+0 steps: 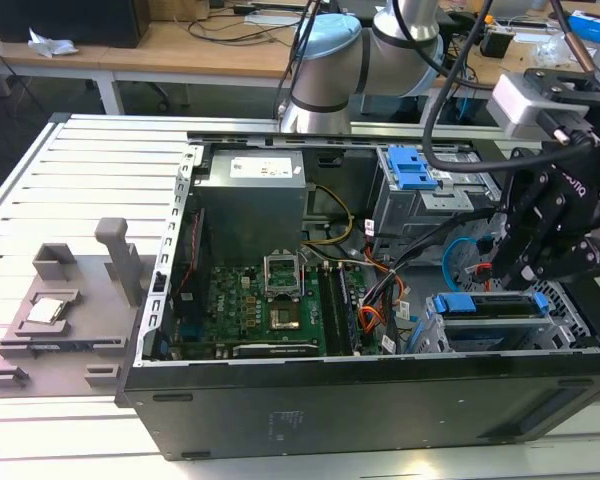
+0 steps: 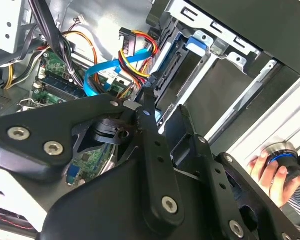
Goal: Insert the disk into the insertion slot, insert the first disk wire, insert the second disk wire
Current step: 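Insert the first disk wire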
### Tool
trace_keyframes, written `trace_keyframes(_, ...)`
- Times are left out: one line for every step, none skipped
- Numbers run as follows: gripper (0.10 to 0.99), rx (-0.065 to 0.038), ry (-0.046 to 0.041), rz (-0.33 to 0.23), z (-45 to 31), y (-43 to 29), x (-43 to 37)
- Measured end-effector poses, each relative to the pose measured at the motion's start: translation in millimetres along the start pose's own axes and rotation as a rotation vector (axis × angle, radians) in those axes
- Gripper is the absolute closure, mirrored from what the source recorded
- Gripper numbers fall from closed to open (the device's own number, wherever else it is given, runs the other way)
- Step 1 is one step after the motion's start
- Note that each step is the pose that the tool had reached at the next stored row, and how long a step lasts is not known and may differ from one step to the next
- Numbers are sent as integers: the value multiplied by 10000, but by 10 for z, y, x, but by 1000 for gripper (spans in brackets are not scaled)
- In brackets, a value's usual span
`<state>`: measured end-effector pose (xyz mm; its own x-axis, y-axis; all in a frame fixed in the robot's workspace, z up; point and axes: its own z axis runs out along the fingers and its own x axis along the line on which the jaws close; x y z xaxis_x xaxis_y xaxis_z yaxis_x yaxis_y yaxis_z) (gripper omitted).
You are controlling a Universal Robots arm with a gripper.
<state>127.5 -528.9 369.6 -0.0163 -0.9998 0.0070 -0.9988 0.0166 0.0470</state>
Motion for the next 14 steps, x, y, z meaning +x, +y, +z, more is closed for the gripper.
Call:
trace_keyframes(725, 0, 0, 1, 11, -1, 0)
trace_keyframes(725, 0, 0, 1, 20, -3, 0)
trace_keyframes(725, 0, 0, 0, 34, -4, 0)
trace_keyframes(725, 0, 1, 0, 44, -5, -1)
trace_keyframes(725, 0, 1, 1, 50, -6, -1)
trace_keyframes(725, 0, 0, 0, 60, -7, -1)
trace_keyframes(725, 0, 0, 0, 66, -8, -1)
trace_keyframes(725, 0, 3, 1, 68, -8, 0)
trace_keyframes(725, 0, 4, 0, 68, -8, 0)
trace_keyframes(725, 0, 1, 1, 61, -7, 0)
trace_keyframes(725, 0, -1, 1, 19, -5, 0)
trace_keyframes(725, 0, -4, 1, -31, -3, 0)
trace_keyframes(725, 0, -4, 0, -70, -1, 0)
trace_keyframes(725, 1, -6, 0, -81, -1, -1)
